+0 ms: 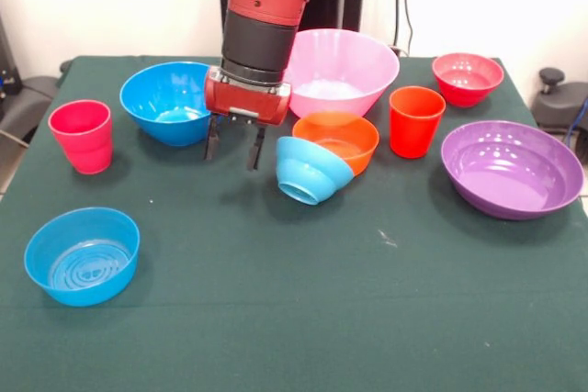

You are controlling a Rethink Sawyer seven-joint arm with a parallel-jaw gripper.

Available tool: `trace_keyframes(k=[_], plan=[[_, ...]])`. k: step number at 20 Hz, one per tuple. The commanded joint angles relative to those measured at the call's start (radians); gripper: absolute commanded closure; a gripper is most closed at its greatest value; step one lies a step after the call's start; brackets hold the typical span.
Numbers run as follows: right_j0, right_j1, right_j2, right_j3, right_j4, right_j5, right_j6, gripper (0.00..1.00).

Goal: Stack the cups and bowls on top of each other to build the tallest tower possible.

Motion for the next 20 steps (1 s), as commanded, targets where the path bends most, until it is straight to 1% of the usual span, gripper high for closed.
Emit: trace_keyframes(k=[1,2,3,5,6,9,11,12,15,17,19,20], plan=[[-0.512,-0.035,0.612,0.216,-0.312,0.109,-0.553,0.00],[-0.511,-0.017,0.590,0.212,-0.321,0.126,-0.598,0.00],[-0.515,0.005,0.575,0.205,-0.321,0.135,-0.609,0.00],[-0.509,0.035,0.566,0.189,-0.373,0.110,-0.584,0.00],[-0.490,0.048,0.542,0.176,-0.389,0.098,-0.556,0.00],[-0.448,0.064,0.523,0.168,-0.438,0.073,-0.502,0.00],[-0.435,0.065,0.524,0.174,-0.468,0.071,-0.516,0.00],[-0.437,0.069,0.531,0.177,-0.477,0.084,-0.540,0.00],[-0.439,0.085,0.546,0.176,-0.485,0.117,-0.599,0.00],[-0.453,0.085,0.571,0.184,-0.480,0.139,-0.649,0.00],[-0.460,0.070,0.591,0.198,-0.463,0.156,-0.668,0.00],[-0.455,0.056,0.595,0.204,-0.455,0.158,-0.659,0.00]])
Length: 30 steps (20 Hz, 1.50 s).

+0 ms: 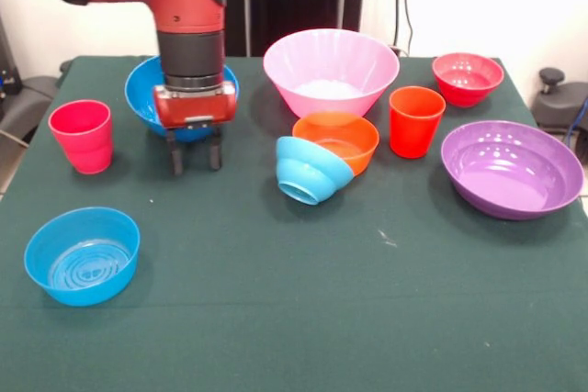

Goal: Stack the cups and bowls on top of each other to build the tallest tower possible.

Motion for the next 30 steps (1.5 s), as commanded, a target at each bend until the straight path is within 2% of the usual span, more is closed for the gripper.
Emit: trace_keyframes(k=[1,5,12,16,19,22,28,30], plan=[[0.041,0.018,0.175,0.089,-0.029,0.142,-0.310,0.00],[0.007,-0.039,0.261,0.133,0.056,0.206,-0.349,0.00],[-0.093,-0.114,0.427,0.219,0.150,0.326,-0.529,0.00],[-0.114,-0.161,0.484,0.245,0.178,0.376,-0.576,0.00],[-0.104,-0.221,0.493,0.249,0.212,0.411,-0.539,0.00],[-0.097,-0.231,0.506,0.251,0.208,0.413,-0.540,0.00],[-0.048,-0.208,0.454,0.219,0.099,0.349,-0.471,0.00],[-0.043,-0.200,0.445,0.213,0.088,0.347,-0.473,0.00]])
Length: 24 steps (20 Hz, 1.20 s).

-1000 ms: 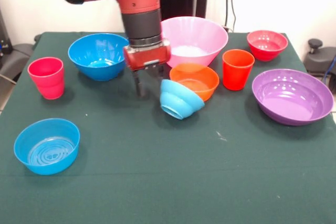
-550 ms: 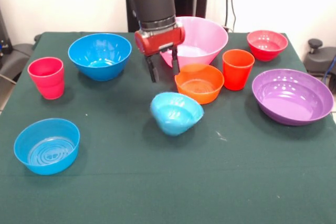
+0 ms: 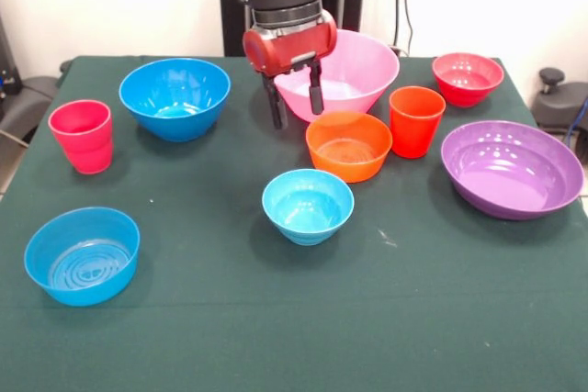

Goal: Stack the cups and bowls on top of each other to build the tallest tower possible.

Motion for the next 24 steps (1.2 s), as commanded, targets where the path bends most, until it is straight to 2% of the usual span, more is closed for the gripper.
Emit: trace_keyframes(k=[1,5,11,15,20,24], plan=[[0.054,0.013,0.011,0.009,-0.103,0.053,-0.230,0.00],[0.058,0.032,0.009,0.002,-0.109,0.051,-0.230,0.00],[0.090,0.139,-0.056,-0.045,-0.169,0.058,-0.209,0.00],[0.109,0.175,-0.104,-0.065,-0.204,0.054,-0.157,0.00],[0.155,0.214,-0.179,-0.111,-0.249,0.023,-0.041,0.00],[0.184,0.241,-0.226,-0.143,-0.270,0.016,-0.008,0.00]])
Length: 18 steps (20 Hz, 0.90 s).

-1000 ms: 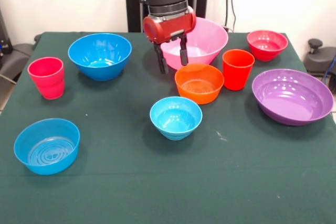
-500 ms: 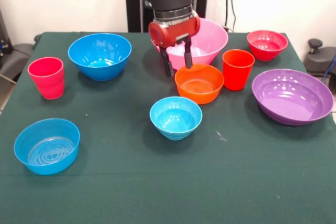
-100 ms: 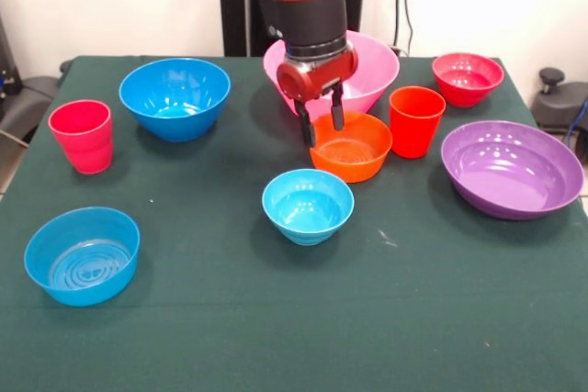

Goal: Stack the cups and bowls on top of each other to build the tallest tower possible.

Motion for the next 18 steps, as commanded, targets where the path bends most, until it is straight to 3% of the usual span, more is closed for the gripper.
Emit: trace_keyframes(k=[1,11,18], plan=[[0.077,0.104,-0.142,-0.120,-0.127,0.014,0.000,0.00],[0.119,0.092,-0.223,-0.140,-0.148,-0.026,0.050,0.00],[0.082,0.070,-0.191,-0.111,-0.075,-0.005,-0.038,0.00]])
